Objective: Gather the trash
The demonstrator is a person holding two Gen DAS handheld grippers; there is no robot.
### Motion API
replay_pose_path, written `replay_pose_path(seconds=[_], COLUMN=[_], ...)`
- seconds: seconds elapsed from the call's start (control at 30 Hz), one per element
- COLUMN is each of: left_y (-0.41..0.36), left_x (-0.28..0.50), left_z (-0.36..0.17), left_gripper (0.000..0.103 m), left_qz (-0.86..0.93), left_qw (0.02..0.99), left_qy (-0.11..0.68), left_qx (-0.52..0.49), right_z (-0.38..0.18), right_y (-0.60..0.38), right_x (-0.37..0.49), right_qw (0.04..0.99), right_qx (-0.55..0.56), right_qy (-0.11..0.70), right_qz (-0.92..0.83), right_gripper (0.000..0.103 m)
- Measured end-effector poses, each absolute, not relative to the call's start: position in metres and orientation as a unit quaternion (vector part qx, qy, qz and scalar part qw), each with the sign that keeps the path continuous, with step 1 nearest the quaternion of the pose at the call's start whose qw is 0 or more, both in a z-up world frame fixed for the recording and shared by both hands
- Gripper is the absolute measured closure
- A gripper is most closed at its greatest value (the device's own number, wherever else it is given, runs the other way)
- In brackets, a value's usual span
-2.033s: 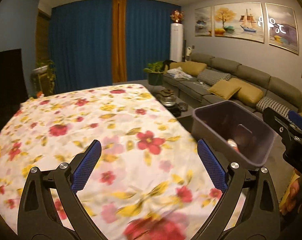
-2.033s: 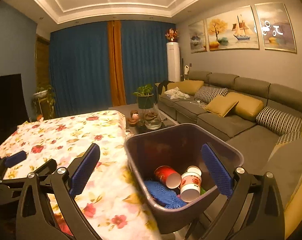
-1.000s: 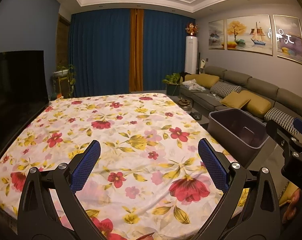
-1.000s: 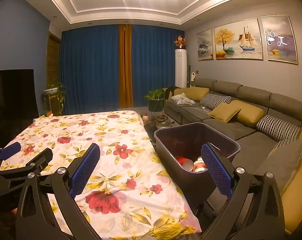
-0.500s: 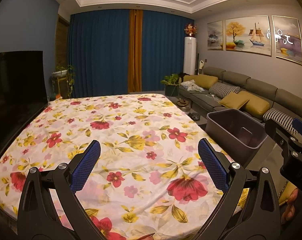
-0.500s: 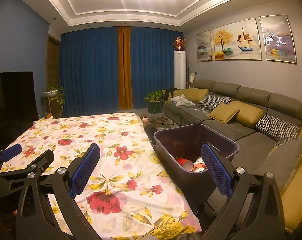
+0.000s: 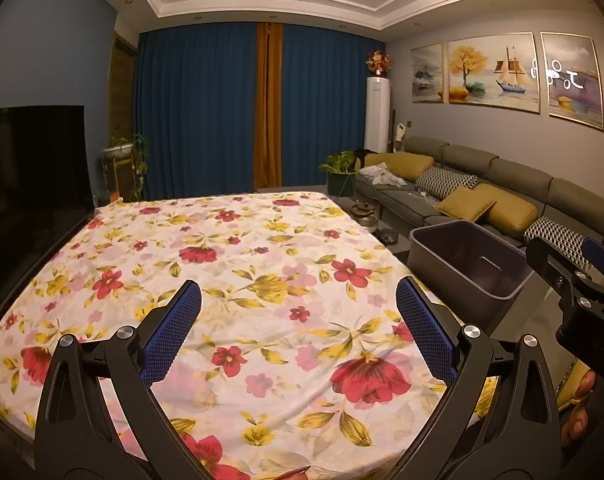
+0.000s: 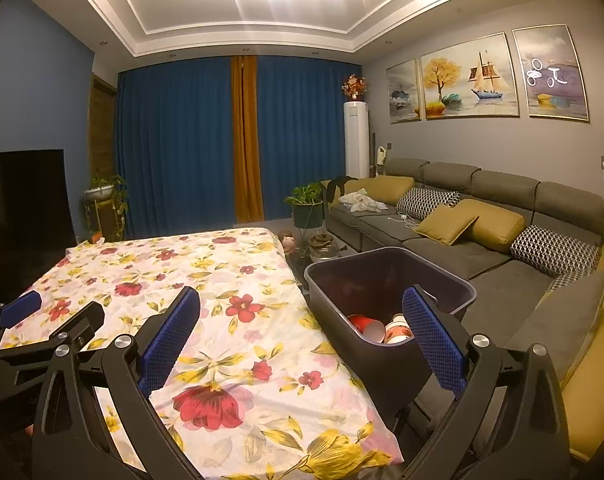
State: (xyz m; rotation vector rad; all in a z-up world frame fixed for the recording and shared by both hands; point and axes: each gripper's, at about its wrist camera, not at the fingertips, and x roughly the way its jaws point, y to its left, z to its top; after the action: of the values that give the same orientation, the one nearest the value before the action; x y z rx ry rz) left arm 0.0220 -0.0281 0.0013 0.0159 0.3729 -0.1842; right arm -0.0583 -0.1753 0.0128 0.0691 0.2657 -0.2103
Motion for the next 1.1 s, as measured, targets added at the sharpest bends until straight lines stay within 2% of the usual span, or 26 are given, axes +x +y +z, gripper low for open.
replay_pose_path(seconds=[1.1], left_y=[-0.0292], left_x=[0.0211], left_z=[0.0031], left_gripper=[0.007], left_qz=[-0.098], left_qw=[0.978], left_qy=[0.181], left_qx=[0.008], right_z=[0.0153], right_y=[-0.1744], right_x=[-0.0616], right_qw=[0.986], right_qx=[0.034], right_qy=[0.125], right_qz=[-0.110], right_gripper=[0.006])
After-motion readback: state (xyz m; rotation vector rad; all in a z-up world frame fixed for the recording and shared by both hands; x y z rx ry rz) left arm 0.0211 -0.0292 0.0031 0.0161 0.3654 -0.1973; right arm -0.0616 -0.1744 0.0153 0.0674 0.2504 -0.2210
